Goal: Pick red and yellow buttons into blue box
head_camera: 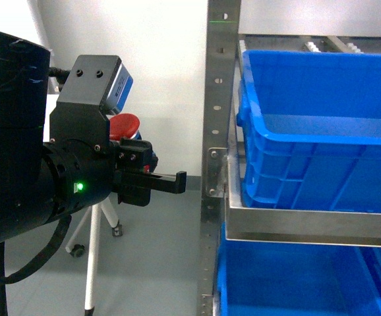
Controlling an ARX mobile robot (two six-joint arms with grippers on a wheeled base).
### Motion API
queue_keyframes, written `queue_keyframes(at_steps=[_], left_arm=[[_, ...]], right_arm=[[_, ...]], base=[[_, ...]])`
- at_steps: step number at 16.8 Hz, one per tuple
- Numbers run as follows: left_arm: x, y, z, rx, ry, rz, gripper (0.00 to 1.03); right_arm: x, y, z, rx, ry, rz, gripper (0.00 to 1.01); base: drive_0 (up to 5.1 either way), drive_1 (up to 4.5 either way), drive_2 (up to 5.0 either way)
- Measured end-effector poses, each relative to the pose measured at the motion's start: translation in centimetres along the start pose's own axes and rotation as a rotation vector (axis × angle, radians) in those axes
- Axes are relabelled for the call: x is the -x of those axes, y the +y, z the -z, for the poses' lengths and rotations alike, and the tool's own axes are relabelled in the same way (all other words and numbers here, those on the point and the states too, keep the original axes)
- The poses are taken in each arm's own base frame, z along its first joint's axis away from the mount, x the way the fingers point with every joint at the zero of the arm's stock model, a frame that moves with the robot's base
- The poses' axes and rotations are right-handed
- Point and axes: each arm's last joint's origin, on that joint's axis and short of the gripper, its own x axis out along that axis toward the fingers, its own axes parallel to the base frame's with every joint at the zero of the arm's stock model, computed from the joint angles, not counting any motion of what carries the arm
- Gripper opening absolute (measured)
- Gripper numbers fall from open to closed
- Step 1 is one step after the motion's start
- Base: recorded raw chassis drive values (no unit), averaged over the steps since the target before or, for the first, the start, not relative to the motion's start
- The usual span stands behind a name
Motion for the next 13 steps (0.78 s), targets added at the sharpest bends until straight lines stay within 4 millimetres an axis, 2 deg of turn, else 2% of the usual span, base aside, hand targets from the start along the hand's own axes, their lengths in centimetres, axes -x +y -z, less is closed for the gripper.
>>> queue_keyframes(at_steps=[13], left_arm=[[-0.01, 0.00, 0.04, 0.000, 0.003, 0.000, 0.25]], right_arm=[[0.00, 0.00, 0.03, 0.000, 0.003, 0.000, 0.38]], base=[[4.9, -2.43, -2.4]])
